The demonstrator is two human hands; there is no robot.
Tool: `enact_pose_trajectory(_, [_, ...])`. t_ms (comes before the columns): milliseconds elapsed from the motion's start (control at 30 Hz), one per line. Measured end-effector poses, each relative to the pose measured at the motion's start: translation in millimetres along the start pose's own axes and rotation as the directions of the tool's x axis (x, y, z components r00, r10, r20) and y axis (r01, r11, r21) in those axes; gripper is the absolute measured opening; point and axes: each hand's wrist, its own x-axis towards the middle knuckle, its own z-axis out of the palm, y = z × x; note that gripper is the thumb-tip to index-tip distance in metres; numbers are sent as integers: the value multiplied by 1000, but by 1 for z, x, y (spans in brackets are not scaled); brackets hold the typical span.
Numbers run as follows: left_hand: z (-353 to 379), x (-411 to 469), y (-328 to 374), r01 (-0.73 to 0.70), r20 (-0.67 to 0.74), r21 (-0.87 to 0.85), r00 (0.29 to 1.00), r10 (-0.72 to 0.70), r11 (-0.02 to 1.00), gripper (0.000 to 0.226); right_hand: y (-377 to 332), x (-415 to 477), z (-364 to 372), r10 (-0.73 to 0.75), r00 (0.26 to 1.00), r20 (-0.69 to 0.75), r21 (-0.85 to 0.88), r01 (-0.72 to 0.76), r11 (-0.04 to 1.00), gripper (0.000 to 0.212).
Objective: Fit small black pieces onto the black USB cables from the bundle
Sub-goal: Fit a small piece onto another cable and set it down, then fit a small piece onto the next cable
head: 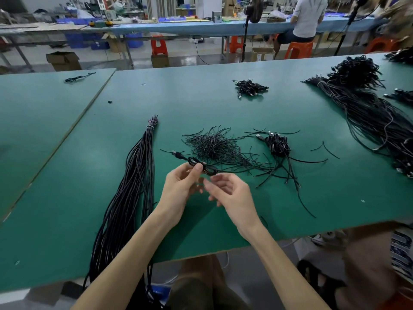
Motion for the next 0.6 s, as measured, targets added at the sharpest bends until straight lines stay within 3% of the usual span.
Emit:
enact_pose_trajectory(100, [10, 26, 22, 72, 34, 65, 997, -74, 995, 22, 3, 0, 4, 9, 995, 102, -184, 10, 983, 18])
enact_pose_trajectory(233, [42, 70, 48, 126, 218, 331, 954, -206, 935, 22, 3, 0, 5, 13, 994, 110, -246, 15, 969, 15])
enact_pose_trajectory(300, [68, 86, 48, 145, 234, 402, 938, -254, 904, 28, 3, -1, 5, 17, 993, 118, -278, 16, 960, 15])
enact_pose_trajectory(433, [120, 107, 31, 157, 220, 444, 935, -278, 882, 34, 2, 0, 4, -6, 990, 140, -320, 51, 946, 13])
enact_pose_trajectory(600, [141, 108, 2, 171, 219, 442, 931, -291, 880, 30, 4, 2, 2, 25, 993, 115, -420, 26, 907, 29])
